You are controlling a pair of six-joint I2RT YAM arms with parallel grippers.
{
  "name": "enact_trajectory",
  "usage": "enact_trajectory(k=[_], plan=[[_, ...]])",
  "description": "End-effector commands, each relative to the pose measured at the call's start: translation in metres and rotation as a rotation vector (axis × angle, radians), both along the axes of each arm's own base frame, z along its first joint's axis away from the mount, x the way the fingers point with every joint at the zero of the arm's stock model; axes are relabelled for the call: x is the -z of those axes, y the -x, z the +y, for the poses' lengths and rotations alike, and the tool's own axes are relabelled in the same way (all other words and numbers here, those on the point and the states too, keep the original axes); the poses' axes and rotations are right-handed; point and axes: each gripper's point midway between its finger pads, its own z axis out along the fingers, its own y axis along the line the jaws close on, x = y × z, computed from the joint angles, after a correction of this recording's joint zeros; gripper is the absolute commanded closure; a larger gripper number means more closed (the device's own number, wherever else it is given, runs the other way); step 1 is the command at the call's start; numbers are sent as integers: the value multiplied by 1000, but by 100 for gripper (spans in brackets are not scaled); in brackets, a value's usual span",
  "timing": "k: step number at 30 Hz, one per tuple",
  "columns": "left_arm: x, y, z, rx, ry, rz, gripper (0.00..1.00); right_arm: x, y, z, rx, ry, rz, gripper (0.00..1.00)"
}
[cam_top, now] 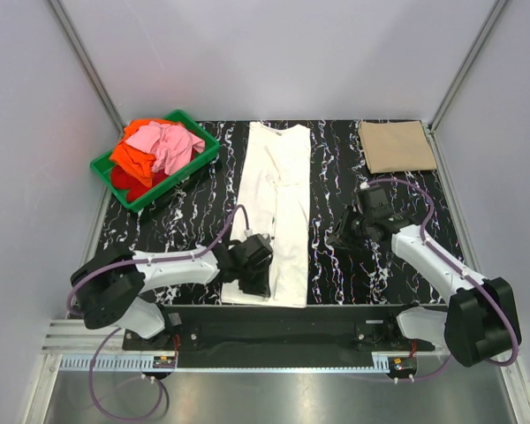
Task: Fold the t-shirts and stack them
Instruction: Fold the tshirt
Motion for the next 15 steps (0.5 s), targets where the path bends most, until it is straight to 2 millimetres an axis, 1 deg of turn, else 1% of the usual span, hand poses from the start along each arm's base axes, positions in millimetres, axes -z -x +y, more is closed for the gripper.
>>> enact_trajectory(k=[1, 6, 10, 14, 15], plan=[[-1, -9, -7, -20, -1, -30, 76, -12, -1, 6, -10, -32, -44, 71], [6, -7, -5, -15, -27, -17, 76, -14, -1, 5, -6, -30, -55, 70], [3, -9, -4, -8, -48, -30, 76, -13, -1, 4, -8, -26, -55, 70], [-22, -15, -12, -1, -16, -64, 75, -12, -1, 4, -8, -21, -53, 70], [-35, -17, -16, -3, 12, -80, 75, -13, -1, 4, -7, -22, -57, 70]])
